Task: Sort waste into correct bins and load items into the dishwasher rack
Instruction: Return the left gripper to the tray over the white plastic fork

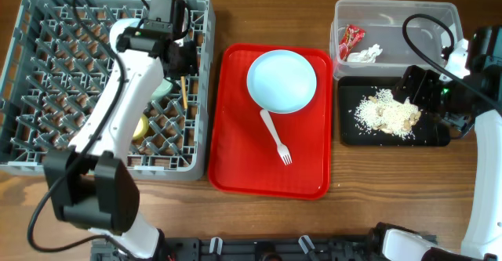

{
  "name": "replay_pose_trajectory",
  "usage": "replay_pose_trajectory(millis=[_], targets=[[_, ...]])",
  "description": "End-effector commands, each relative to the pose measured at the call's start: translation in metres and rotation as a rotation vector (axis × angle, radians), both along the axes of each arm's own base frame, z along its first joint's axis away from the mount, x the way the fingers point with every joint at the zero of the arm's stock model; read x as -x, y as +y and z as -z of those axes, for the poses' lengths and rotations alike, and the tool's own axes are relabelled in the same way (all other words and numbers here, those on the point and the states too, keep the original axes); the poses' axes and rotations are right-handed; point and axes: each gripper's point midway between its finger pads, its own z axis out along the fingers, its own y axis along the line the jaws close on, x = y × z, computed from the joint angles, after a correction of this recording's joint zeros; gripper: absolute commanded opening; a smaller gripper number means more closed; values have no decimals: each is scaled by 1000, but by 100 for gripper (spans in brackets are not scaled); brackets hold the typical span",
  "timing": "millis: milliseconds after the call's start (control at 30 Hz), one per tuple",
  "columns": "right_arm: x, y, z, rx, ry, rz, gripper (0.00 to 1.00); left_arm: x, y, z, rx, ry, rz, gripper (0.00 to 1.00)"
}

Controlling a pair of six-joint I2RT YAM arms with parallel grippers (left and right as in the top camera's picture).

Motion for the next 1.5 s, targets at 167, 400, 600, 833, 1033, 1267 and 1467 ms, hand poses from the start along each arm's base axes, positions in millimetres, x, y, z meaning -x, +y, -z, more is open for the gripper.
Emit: replay_pose_trajectory(millis=[167,400,600,833,1033,1267,1467], targets=[[1,2,4,-15,9,-15,98,-8,0,-6,-6,-34,5,82],[0,2,4,-15,8,-15,99,17,-64,-37,258,-35,111,86],[1,3,4,-16,9,-15,98,55,-129,-25,406,107,-2,86],[1,3,4,-16,10,-15,98,108,-183,20,339,259,-109,87],[2,3,4,-16,14,-16,99,151,-208,69,257,377,-202,87],[2,3,4,-17,17,-15,98,172,-224,112,189,425,-207,88],[3,3,4,-18,20,-16,98,179,-227,142,131,448,-194,85]])
